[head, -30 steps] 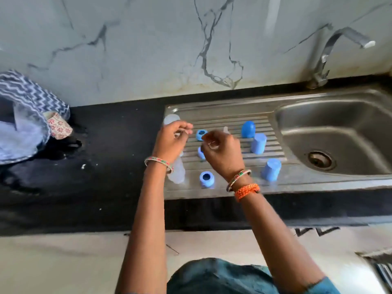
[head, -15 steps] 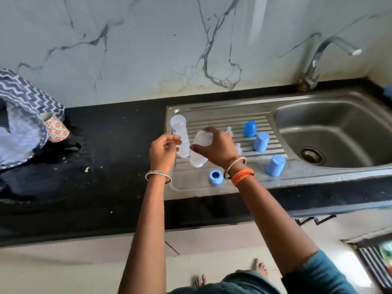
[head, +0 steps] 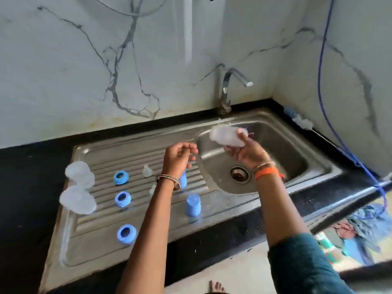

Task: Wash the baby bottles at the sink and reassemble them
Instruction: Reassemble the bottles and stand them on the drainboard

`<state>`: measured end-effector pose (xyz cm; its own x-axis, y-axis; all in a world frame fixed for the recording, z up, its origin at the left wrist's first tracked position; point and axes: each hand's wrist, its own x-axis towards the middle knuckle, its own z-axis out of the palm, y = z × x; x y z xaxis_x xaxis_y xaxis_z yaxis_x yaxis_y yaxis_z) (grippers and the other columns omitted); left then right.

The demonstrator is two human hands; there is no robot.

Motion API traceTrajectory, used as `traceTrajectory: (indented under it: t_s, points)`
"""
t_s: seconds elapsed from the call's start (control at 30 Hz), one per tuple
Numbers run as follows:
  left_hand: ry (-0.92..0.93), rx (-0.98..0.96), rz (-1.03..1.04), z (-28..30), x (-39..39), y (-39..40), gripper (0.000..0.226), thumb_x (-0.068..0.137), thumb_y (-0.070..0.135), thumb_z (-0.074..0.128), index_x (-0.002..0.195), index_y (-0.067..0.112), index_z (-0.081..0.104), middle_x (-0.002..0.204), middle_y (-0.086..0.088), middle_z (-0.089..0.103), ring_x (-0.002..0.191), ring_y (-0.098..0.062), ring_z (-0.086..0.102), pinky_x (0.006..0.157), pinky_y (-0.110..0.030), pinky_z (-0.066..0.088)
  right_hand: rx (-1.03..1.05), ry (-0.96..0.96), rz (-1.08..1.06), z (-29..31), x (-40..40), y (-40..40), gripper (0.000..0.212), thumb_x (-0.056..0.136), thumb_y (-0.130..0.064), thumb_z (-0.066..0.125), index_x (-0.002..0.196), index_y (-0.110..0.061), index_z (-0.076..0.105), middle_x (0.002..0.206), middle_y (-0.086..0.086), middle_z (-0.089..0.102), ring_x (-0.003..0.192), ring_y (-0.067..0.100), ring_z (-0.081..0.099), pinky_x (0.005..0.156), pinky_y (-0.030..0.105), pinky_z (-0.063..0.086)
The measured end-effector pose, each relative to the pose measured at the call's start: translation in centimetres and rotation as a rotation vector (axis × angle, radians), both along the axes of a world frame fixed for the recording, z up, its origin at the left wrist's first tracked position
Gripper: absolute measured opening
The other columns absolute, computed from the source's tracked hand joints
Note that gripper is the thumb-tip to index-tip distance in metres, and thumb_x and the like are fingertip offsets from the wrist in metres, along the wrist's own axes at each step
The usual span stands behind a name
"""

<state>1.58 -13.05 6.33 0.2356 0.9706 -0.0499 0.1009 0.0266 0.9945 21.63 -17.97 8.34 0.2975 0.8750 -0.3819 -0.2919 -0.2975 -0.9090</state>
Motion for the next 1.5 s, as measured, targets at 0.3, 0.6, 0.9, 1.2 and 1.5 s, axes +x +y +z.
traceTrajectory:
  t_s: [0.3, 0.6, 0.9, 1.2, 1.5]
  points:
    - [0.096, -0.133, -0.133, -2.5, 6.9, 1.2, 0.024, 0.097, 0.002, 0.04, 0.096, 0.014, 0.061, 0.084, 0.003, 0.065, 0.062, -0.003, 0.06, 0.053, -0.018, 0.045, 0.078, 0.118, 0.021, -3.9, 9.5, 3.7, 0.046, 0.078, -0.041, 0.072, 0.111, -0.012, 0.06, 0.103, 0.012, 0.067, 0.079, 0.018, 0.068, 0.069, 0.032, 0.056]
    - [0.052, -0.152, -0.015, -2.9, 5.9, 0.3, 0.029, 0.097, 0.002, 0.039, 0.091, 0.02, 0.061, 0.086, 0.003, 0.066, 0.062, -0.002, 0.059, 0.057, -0.022, 0.047, -0.234, -0.201, -0.28, -6.9, 5.7, 3.0, 0.072, 0.071, -0.051, 0.077, 0.116, 0.0, 0.056, 0.115, 0.009, 0.061, 0.1, 0.025, 0.062, 0.085, 0.031, 0.051]
    - [0.016, -0.191, -0.156, -1.8, 2.4, -1.9, 0.025, 0.101, 0.011, 0.037, 0.11, 0.014, 0.061, 0.094, 0.0, 0.066, 0.08, -0.016, 0.063, 0.069, -0.027, 0.051, 0.045, -0.511, 0.277, -6.0, -2.4, -2.8, 0.046, 0.069, -0.022, 0.084, 0.107, -0.011, 0.061, 0.1, 0.003, 0.068, 0.096, 0.023, 0.065, 0.086, 0.038, 0.053]
    - [0.106, -0.141, -0.041, -2.8, -3.3, -2.7, 0.027, 0.1, 0.01, 0.039, 0.116, 0.006, 0.061, 0.101, -0.006, 0.066, 0.08, -0.013, 0.063, 0.068, -0.025, 0.048, -0.034, -1.065, 0.32, -10.0, -4.5, -6.0, 0.065, 0.066, -0.038, 0.08, 0.123, -0.027, 0.052, 0.11, -0.004, 0.061, 0.115, 0.024, 0.048, 0.108, 0.048, 0.019]
    - [0.056, -0.081, 0.107, -3.0, -7.4, -3.5, 0.028, 0.098, 0.004, 0.041, 0.094, 0.02, 0.064, 0.089, 0.005, 0.07, 0.069, -0.003, 0.065, 0.062, -0.021, 0.052, 0.117, -1.144, 0.146, -6.0, -5.9, -6.9, 0.111, 0.064, -0.047, 0.07, 0.152, -0.02, 0.007, 0.155, 0.007, 0.02, 0.143, 0.022, 0.014, 0.113, 0.049, 0.003]
